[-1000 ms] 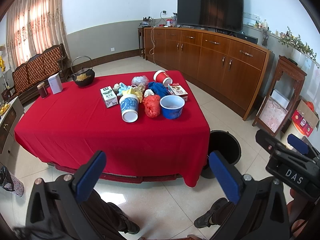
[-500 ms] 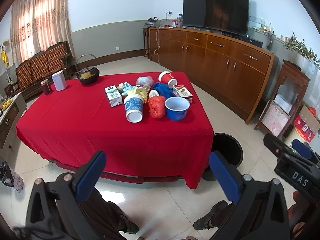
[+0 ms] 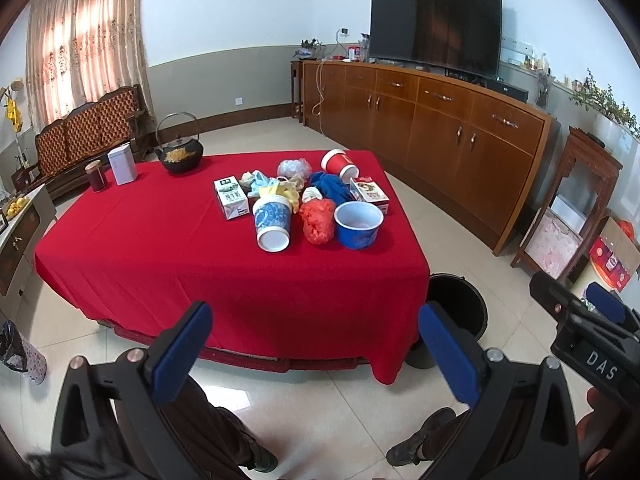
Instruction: Collect trash
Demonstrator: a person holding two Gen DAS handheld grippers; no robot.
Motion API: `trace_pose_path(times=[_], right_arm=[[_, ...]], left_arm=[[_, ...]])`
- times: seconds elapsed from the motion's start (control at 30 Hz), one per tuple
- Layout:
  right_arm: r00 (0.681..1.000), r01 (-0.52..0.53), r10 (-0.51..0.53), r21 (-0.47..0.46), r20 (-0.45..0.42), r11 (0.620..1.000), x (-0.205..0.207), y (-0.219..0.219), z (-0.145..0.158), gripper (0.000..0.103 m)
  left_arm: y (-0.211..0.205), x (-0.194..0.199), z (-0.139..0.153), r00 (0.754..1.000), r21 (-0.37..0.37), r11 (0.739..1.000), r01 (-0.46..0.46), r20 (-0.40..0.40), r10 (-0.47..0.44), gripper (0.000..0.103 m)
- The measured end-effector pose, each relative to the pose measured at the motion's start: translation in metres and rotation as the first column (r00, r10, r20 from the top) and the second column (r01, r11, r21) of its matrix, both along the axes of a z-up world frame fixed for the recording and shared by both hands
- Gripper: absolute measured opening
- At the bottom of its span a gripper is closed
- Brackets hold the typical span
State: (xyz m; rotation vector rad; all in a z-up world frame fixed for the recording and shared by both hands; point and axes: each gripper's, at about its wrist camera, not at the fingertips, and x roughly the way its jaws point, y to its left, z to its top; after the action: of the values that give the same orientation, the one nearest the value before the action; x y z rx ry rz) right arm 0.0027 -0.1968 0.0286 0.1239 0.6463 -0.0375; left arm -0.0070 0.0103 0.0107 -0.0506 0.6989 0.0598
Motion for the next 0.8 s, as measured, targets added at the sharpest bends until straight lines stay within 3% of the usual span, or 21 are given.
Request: trace_pose_path(times=[0.8], right_arm=[[1.000, -0.007, 0.007, 0.001, 0.001, 1.000, 0.0004, 0.0011, 0.0011, 0.103]], left_arm=[[0.0075, 0.0048, -0.0048, 1.000, -0.007, 1.000, -0.019, -0.008, 0.019, 0.103]])
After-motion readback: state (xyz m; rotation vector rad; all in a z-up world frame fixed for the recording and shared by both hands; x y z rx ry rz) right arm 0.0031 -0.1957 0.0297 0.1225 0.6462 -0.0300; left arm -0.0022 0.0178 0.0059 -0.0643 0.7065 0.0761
